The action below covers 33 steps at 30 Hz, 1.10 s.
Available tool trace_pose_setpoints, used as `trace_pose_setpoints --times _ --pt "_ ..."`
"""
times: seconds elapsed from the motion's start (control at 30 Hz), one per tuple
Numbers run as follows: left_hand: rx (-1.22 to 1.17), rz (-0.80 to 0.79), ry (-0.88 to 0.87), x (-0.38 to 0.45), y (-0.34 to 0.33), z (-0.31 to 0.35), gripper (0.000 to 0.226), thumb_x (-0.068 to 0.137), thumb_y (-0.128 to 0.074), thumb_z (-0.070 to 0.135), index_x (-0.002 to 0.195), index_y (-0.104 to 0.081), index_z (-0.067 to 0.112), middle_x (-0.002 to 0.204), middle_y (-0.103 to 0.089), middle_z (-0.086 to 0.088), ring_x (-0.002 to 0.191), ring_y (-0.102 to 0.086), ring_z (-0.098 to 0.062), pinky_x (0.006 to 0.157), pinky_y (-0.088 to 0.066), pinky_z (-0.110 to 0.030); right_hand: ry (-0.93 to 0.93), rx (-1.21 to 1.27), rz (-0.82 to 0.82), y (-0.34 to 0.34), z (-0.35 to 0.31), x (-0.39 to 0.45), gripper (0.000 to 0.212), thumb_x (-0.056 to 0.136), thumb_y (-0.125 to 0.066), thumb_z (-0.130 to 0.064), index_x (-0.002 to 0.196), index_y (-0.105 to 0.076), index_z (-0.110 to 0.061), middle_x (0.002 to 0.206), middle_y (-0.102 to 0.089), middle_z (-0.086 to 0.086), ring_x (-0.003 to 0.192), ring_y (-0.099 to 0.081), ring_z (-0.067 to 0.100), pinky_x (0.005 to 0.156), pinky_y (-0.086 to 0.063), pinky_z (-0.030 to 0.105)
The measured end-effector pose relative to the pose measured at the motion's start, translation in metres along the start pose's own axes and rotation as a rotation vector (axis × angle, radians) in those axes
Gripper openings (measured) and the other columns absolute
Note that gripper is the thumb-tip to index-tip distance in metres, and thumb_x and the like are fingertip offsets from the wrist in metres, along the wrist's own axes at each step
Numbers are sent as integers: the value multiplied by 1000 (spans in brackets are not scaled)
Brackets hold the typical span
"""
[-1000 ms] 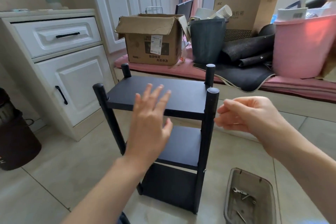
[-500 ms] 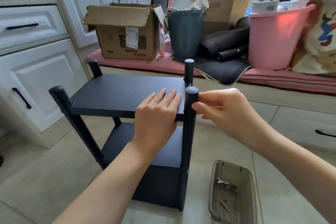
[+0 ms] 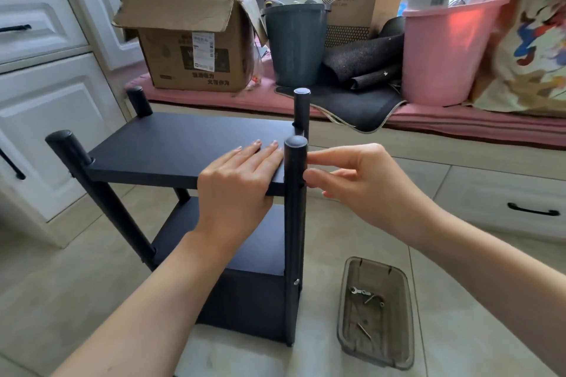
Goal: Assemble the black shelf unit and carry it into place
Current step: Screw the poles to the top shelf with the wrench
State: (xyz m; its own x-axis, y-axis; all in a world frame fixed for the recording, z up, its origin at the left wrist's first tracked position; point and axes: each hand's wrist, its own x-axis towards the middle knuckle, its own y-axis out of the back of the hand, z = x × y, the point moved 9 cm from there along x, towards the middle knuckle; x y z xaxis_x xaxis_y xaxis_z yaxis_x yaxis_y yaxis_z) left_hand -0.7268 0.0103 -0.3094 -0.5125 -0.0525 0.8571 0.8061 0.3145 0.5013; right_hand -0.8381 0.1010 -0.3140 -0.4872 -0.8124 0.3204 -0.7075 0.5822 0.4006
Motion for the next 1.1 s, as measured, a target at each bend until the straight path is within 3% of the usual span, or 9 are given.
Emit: trace_pose_setpoints --times 0.13,0.27,0.47,0.6,0.7,0.83,0.93,1.0,1.1 --pt "3 9 9 1 3 4 22 82 -71 0 101 -79 6 104 -77 -8 101 -73 -30 82 -62 -46 -75 -87 -20 22 35 -10 21 88 -72 -16 101 -74 -32 98 -75 -18 89 -71 -1 83 -55 18" --pt "15 43 -1 4 4 6 21 92 -61 9 102 -79 6 105 -77 -6 101 -73 -31 81 -62 -46 -281 -152 -67 36 111 -31 16 88 -72 -17 102 -75 -23 96 -76 -9 90 -71 3 88 -56 27" --pt "59 51 5 9 -1 11 15 90 -75 14 103 -79 7 107 -77 -5 102 -73 -31 76 -60 -40 -571 -276 -189 28 234 -75 16 89 -72 -19 104 -74 -16 100 -75 -2 94 -69 9 92 -53 29" --pt "93 47 -8 11 -5 15 18 98 -67 21 98 -79 9 104 -78 -4 99 -74 -30 68 -55 -32 -689 -353 -276 10 309 -103 20 89 -71 -25 108 -73 -17 102 -73 -4 95 -67 9 85 -52 23" --pt "128 32 -16 11 -6 16 29 104 -57 25 93 -78 8 95 -79 -7 86 -76 -32 62 -38 -29 -751 -406 -341 -7 363 -119 23 90 -70 -28 111 -72 -18 104 -72 -5 93 -64 6 77 -44 14" --pt "162 11 -31 8 -8 17 27 105 -56 25 105 -79 11 101 -78 -6 94 -75 -32 62 -33 -29 -843 -493 -427 -28 430 -137 26 90 -68 -26 113 -71 -14 114 -72 3 108 -65 16 84 -45 19" --pt "153 17 -16 7 -11 13 26 104 -55 26 107 -78 12 103 -78 -6 99 -73 -29 63 -35 -28 -870 -591 -512 -45 469 -151 20 92 -65 -28 104 -67 -12 115 -70 8 110 -64 22 80 -44 22" --pt "133 -22 -30 3 -18 4 24 101 -56 30 117 -73 23 112 -76 0 101 -72 -26 67 -44 -30 -869 -633 -560 -56 486 -160 13 93 -64 -28 95 -61 -15 117 -68 10 112 -63 24 81 -44 24" --pt "198 -159 25 -7 -41 -22 46 91 -53 43 137 -52 44 123 -66 16 102 -67 -14 69 -52 -36 -845 -674 -596 -68 504 -168 17 90 -64 -25 97 -51 -17 119 -65 12 113 -61 27 84 -45 27"
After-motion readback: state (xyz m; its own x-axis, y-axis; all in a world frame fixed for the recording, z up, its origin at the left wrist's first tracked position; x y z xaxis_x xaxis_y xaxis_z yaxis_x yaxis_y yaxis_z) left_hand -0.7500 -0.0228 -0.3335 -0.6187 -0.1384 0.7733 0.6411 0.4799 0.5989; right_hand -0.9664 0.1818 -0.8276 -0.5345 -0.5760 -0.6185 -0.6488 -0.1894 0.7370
